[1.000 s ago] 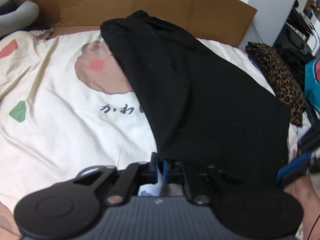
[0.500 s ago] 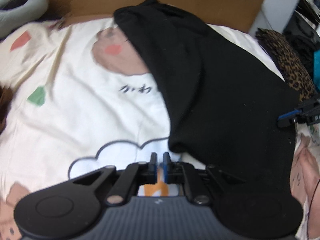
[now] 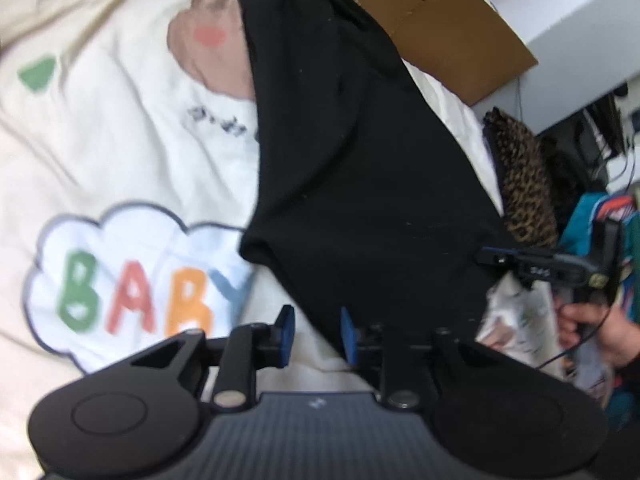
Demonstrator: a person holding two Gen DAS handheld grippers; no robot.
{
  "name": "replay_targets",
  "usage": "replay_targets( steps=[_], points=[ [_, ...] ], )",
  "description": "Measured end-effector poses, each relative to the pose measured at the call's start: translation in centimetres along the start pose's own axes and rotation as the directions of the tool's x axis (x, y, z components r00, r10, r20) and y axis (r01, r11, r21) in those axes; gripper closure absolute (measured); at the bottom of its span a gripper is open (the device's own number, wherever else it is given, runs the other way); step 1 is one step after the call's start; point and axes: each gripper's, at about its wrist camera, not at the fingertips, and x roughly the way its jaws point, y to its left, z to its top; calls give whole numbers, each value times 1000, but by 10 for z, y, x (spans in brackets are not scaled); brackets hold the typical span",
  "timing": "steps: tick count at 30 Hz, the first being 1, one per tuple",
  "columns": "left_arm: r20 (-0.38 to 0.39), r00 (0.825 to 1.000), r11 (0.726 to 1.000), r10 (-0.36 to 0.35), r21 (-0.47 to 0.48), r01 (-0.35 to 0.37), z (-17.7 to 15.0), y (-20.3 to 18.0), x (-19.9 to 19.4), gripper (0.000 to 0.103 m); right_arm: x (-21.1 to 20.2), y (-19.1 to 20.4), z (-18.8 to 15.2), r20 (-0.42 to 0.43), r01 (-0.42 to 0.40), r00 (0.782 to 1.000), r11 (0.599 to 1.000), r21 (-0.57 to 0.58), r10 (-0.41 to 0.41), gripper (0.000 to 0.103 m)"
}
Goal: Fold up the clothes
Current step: 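Lift the shorts with the left gripper while the right gripper holds them down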
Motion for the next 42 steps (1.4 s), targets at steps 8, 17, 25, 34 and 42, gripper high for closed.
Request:
replay_targets(
  steps=[8, 17, 25, 34, 42],
  points=[
    [-55, 992, 981, -114, -167, 103, -10, 8, 23, 72, -6, -27, 4, 27, 99, 995, 995, 8, -99, 85],
    [-60, 982, 928, -181, -342, 151, -25, 28, 33, 64, -1, -41, 5, 25, 157, 987, 988, 8, -157, 85],
    [7, 984, 889, -177, -427, 163, -22, 36, 32, 51, -2, -42, 3, 35, 152, 988, 988, 18, -153, 85],
    [-43, 974, 886, -223, -426, 184, -32, 24, 50, 81, -4, -45, 0, 49, 137, 989, 990, 27, -138, 85],
    [-89, 948, 866, -305, -440, 237, -51, 19, 53, 81, -6, -49, -4, 58, 123, 990, 992, 37, -125, 85]
  ],
)
